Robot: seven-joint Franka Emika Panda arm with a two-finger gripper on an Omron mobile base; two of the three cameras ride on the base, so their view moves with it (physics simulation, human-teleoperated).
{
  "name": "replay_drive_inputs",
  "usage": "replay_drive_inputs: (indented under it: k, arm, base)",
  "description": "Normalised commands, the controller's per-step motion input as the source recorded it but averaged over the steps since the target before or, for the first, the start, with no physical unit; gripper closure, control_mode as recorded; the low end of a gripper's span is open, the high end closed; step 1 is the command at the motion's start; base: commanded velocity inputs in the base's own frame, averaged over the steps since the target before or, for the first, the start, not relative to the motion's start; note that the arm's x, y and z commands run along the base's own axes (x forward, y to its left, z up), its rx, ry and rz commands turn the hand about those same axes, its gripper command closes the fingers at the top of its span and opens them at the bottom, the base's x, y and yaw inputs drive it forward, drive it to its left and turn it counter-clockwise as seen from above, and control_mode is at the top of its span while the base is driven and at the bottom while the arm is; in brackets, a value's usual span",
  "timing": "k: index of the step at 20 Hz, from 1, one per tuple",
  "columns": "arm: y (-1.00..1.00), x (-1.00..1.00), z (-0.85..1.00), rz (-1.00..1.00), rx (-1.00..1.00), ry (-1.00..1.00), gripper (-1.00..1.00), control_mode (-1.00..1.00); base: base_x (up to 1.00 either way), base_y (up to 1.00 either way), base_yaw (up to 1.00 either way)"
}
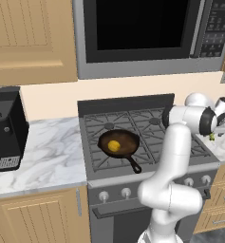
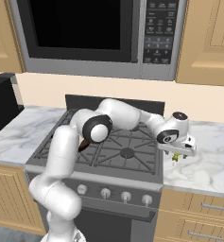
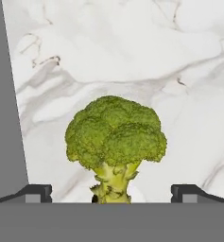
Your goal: Put the broccoli and lemon in the pan. Then turn on the front left burner and set the heat to medium.
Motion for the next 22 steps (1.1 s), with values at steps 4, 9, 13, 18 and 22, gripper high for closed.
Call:
replay_drive_inputs:
  k: [4, 9, 13, 18, 22]
  arm:
    - [-0.12, 0.16, -0.18, 0.00, 0.00, 0.00, -1.00, -1.00]
    - [-0.08, 0.15, -0.20, 0.00, 0.00, 0.00, -1.00, -1.00]
    - [-0.02, 0.19, -0.21, 0.00, 0.00, 0.00, -1.00, -1.00]
    - [0.00, 0.10, -0.14, 0.00, -0.01, 0.00, 1.00, -1.00]
    - [-0.03, 0.01, -0.13, 0.00, 0.00, 0.00, 1.00, -1.00]
  base:
    - [0.00, 0.00, 0.00]
    - [0.00, 0.00, 0.00]
    - [0.00, 0.00, 0.00]
    - [0.00, 0.00, 0.00]
    - [0.00, 0.00, 0.00]
